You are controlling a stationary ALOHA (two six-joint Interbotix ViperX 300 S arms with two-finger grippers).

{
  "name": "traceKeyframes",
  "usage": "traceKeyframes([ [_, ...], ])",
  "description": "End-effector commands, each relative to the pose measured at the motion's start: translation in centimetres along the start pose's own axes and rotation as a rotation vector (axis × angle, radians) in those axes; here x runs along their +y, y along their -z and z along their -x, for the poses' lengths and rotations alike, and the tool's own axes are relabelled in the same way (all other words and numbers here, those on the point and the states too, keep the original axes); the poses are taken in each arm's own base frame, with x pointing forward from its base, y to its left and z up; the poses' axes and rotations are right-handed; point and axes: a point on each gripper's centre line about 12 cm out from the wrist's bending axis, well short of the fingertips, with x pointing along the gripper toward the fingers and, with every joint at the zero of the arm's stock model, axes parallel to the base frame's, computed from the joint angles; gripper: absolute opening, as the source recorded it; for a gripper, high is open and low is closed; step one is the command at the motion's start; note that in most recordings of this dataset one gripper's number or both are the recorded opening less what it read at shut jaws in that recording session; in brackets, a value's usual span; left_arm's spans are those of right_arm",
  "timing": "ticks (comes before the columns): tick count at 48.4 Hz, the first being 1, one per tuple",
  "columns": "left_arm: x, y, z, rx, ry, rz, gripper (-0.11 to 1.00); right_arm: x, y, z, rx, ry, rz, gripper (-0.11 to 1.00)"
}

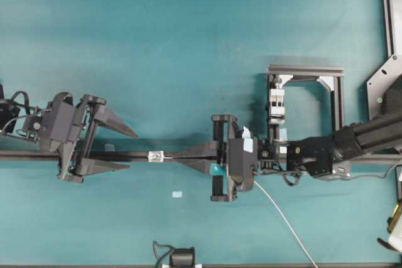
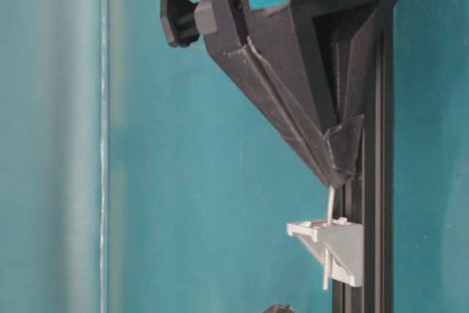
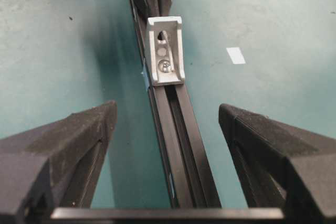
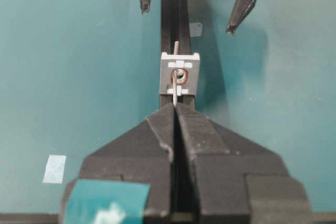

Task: Insert the wire into the hole on the left side and pull it with the left arm.
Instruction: 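Push the wire tip leftward through the bracket hole with the right gripper, then move the left gripper to the wire tip emerging left of the bracket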

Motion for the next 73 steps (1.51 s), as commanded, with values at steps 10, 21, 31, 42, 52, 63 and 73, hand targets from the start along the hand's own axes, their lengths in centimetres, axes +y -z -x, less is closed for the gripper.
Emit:
traceKeyframes([
  [10, 0.0, -0.8, -0.1, -0.029, 0.001, 0.0, 0.86, 0.1, -1.0, -1.0, -0.014, -0.013, 0.001, 0.02],
  [21, 0.0, -0.8, -0.2, -0.029, 0.001, 0.0, 0.86, 0.1, -1.2, -1.3, -0.015, -0.02, 0.007, 0.02],
  [31, 0.0, -1.0, -0.3, -0.035, 0.002, 0.005, 0.86, 0.1, -1.4, -1.4, -0.02, -0.024, 0.01, 0.02],
  [42, -0.1, -1.5, -1.2, -0.011, 0.002, 0.047, 0.83, 0.1, -1.5, -1.5, -0.022, -0.025, 0.009, 0.02],
  [52, -0.3, -2.0, -2.3, 0.045, -0.002, 0.088, 0.79, 0.1, -1.4, -1.5, -0.021, -0.025, 0.01, 0.02],
  [63, -0.4, -2.7, -2.8, 0.046, -0.002, 0.115, 0.79, 0.1, -1.4, -1.5, -0.021, -0.025, 0.01, 0.02],
  [73, -0.4, -2.7, -2.8, 0.046, -0.002, 0.115, 0.72, 0.1, -1.4, -1.5, -0.021, -0.025, 0.008, 0.02],
])
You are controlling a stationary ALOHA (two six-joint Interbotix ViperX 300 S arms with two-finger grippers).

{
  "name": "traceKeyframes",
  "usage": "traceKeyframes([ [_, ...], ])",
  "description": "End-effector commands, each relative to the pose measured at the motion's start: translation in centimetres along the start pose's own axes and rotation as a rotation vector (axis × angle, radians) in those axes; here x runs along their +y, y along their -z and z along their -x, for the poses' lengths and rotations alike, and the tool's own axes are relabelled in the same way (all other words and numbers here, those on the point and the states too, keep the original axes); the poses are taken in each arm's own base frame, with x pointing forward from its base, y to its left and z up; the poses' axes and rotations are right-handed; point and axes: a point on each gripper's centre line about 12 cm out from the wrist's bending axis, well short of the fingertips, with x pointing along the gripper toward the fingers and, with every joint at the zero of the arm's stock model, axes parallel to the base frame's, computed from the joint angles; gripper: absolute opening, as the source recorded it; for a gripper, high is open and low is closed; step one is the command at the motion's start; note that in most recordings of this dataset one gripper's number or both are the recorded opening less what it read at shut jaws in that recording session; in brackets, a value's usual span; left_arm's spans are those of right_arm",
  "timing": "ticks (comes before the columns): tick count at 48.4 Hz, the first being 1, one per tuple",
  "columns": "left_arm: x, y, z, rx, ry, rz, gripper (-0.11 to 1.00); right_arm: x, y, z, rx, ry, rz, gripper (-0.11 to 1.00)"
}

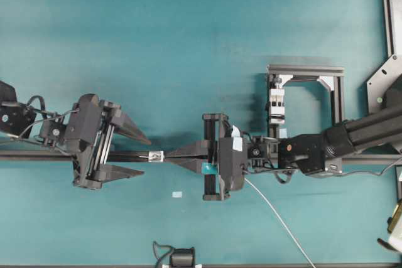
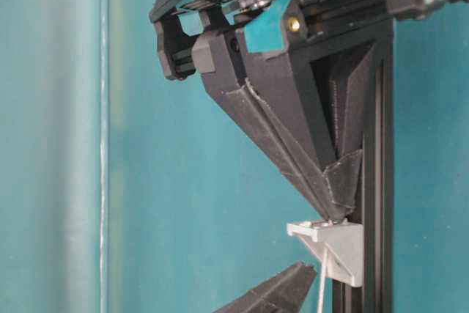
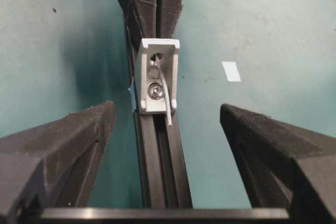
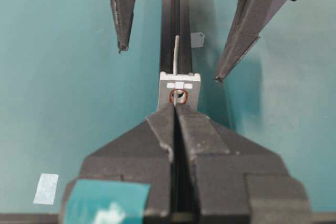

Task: Insert the wire into the hole on the left side and pull it with the left arm.
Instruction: 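Move the left gripper to the wire tip emerging left of the bracket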

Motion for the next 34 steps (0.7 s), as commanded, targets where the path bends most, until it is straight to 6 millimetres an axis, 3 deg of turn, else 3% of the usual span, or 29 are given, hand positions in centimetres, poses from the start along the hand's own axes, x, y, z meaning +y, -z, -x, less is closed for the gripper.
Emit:
traceKeyframes([
  [1, -0.15, -1.41, 0.01, -0.046, 0.006, 0.005, 0.69, 0.08, -0.91, -0.15, -0.025, -0.003, -0.009, 0.02],
  [10, -0.1, -1.37, -0.01, -0.044, 0.005, -0.005, 0.19, 0.08, -0.91, -0.15, -0.025, -0.003, -0.009, 0.02],
  [15, -0.08, -1.27, -0.04, -0.041, 0.004, -0.008, 0.0, 0.08, -0.91, -0.15, -0.025, -0.003, -0.009, 0.02],
  [22, -0.07, -1.22, -0.06, -0.04, 0.004, -0.008, -0.1, 0.08, -0.91, -0.15, -0.025, -0.003, -0.01, 0.02],
  [34, -0.1, -1.06, -0.01, -0.035, 0.005, -0.01, -0.1, 0.14, -0.65, -0.19, 0.0, -0.006, -0.015, 0.02],
])
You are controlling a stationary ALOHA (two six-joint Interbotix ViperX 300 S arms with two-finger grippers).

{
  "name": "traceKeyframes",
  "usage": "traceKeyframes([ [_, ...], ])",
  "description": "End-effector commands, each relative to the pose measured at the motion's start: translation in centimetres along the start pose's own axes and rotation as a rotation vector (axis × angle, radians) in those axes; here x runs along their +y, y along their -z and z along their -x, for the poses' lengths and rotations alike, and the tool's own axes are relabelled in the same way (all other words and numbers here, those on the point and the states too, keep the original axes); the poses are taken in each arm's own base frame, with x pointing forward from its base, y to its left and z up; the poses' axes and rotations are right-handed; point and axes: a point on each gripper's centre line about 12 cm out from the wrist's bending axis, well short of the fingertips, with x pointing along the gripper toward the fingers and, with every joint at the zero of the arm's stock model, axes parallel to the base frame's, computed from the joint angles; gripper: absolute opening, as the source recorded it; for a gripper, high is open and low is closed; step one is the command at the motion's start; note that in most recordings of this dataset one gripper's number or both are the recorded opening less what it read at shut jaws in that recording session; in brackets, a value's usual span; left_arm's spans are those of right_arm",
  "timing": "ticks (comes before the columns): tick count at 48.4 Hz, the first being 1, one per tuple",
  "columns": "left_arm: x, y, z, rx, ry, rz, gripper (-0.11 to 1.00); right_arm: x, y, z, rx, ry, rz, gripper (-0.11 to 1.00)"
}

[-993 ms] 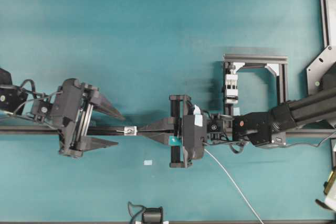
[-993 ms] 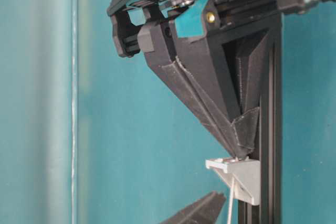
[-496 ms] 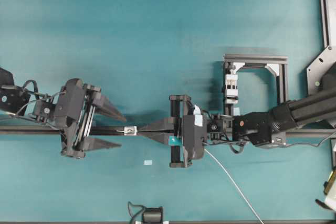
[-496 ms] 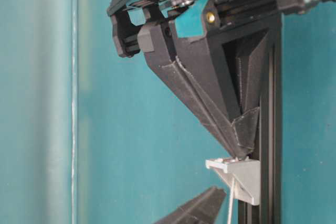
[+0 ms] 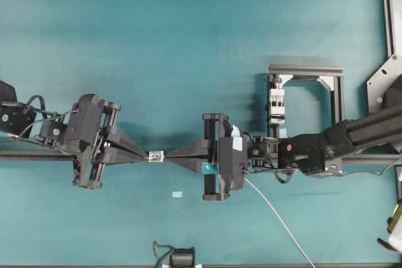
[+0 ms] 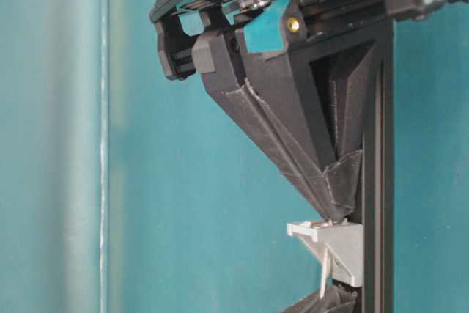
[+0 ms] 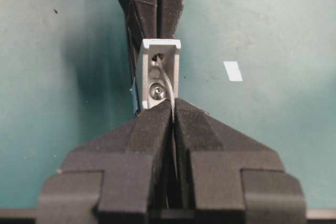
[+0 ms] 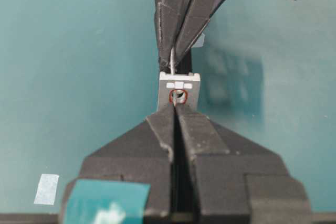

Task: Insert the wire into the hole on the left side and pull it with the left arm.
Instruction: 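Move the left gripper to the wire tip emerging left of the bracket, then grasp the wire tip with the left gripper and pull it leftward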

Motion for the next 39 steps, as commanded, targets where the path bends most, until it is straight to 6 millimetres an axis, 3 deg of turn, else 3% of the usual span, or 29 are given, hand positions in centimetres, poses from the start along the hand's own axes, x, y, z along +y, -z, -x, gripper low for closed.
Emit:
traceKeyframes([
  [1, -0.2, -1.0, 0.0, -0.033, 0.008, -0.002, -0.1, 0.2, -0.7, -0.2, 0.0, -0.008, -0.009, 0.02],
  [14, -0.2, -1.1, 0.1, -0.033, 0.008, -0.003, -0.1, 0.3, -0.4, -0.3, 0.036, -0.012, -0.013, 0.03],
  [19, -0.2, -1.1, 0.2, -0.035, 0.007, -0.001, -0.1, 0.3, -0.4, -0.3, 0.037, -0.013, -0.012, 0.23],
  [29, -0.2, -1.0, 0.5, -0.031, 0.007, -0.002, -0.1, 0.4, -1.1, 0.0, 0.026, -0.017, -0.014, 0.76],
  [39, -0.1, -0.7, 2.1, -0.014, 0.006, 0.003, -0.1, 0.3, -1.6, 0.7, 0.018, -0.019, -0.015, 0.76],
])
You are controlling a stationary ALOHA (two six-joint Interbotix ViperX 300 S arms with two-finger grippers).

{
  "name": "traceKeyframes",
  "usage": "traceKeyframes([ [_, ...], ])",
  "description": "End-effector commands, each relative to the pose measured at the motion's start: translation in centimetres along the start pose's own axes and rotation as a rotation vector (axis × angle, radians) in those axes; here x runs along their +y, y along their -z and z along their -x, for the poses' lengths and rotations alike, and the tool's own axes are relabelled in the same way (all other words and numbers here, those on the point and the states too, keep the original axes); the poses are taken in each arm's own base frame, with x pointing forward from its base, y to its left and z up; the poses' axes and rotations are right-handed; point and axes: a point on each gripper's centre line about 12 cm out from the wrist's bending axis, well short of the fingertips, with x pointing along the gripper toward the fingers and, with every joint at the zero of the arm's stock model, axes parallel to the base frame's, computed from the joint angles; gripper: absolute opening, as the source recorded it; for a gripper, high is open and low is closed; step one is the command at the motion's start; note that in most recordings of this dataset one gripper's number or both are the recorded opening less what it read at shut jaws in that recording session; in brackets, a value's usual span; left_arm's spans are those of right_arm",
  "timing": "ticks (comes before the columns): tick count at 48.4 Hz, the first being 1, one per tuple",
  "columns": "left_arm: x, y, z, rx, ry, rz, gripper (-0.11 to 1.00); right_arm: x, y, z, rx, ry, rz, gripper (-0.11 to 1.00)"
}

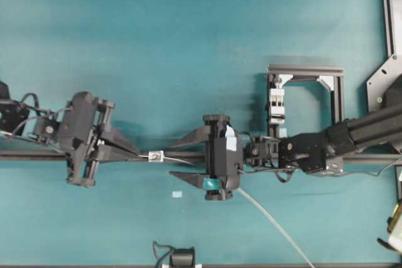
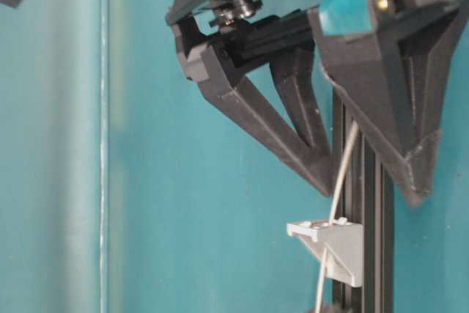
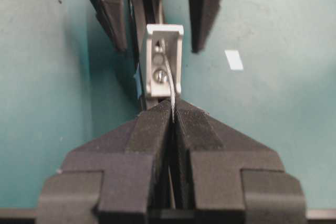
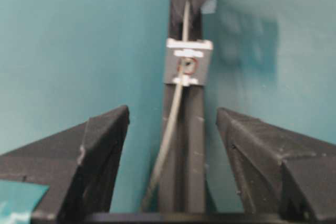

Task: Insert the wire into the hole on the left side and pull it with the left arm.
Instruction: 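Grasp the wire tip with the left gripper and pull it leftward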

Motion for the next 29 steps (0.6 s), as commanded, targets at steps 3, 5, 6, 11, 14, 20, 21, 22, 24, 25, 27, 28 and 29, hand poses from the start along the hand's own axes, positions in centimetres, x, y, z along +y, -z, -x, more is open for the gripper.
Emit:
traceKeyframes([
  [3, -0.4, -0.9, 1.4, -0.021, 0.012, 0.001, -0.1, 0.3, -2.1, 0.8, -0.051, -0.014, -0.017, 0.76],
  [5, -0.5, -0.9, 1.8, -0.016, 0.015, 0.001, -0.1, 0.2, -2.1, 1.0, -0.05, -0.014, -0.017, 0.76],
  [6, -0.5, -0.8, 2.0, -0.012, 0.017, 0.0, -0.1, 0.2, -2.2, 1.1, -0.051, -0.014, -0.017, 0.76],
  [11, -0.9, -0.7, 3.0, 0.006, 0.028, -0.005, -0.1, 0.2, -2.3, 1.3, -0.051, -0.014, -0.017, 0.76],
  [14, -1.1, -0.6, 3.7, 0.018, 0.034, -0.008, -0.1, 0.2, -2.3, 1.4, -0.052, -0.016, -0.017, 0.76],
  [20, -1.4, -0.3, 5.1, 0.035, 0.048, -0.011, -0.1, 0.1, -2.2, 1.4, -0.051, -0.014, -0.017, 0.76],
  [21, -1.5, -0.2, 5.3, 0.038, 0.05, -0.012, -0.1, 0.2, -2.3, 1.4, -0.052, -0.015, -0.018, 0.77],
  [22, -1.5, -0.2, 5.5, 0.042, 0.053, -0.013, -0.1, 0.1, -2.2, 1.4, -0.051, -0.014, -0.017, 0.76],
  [24, -1.6, 0.0, 5.9, 0.049, 0.057, -0.016, -0.1, 0.2, -2.3, 1.4, -0.051, -0.016, -0.017, 0.76],
  [25, -1.6, 0.0, 6.1, 0.054, 0.056, -0.014, -0.1, 0.2, -2.2, 1.4, -0.051, -0.015, -0.016, 0.77],
  [27, -1.7, 0.3, 6.6, 0.068, 0.059, -0.017, -0.1, 0.2, -2.2, 1.4, -0.051, -0.015, -0.016, 0.76],
  [28, -1.6, 0.5, 6.8, 0.079, 0.059, -0.018, -0.1, 0.2, -2.2, 1.4, -0.049, -0.015, -0.016, 0.76],
  [29, -1.7, 0.6, 7.0, 0.086, 0.061, -0.019, -0.1, 0.1, -2.2, 1.4, -0.051, -0.014, -0.017, 0.76],
])
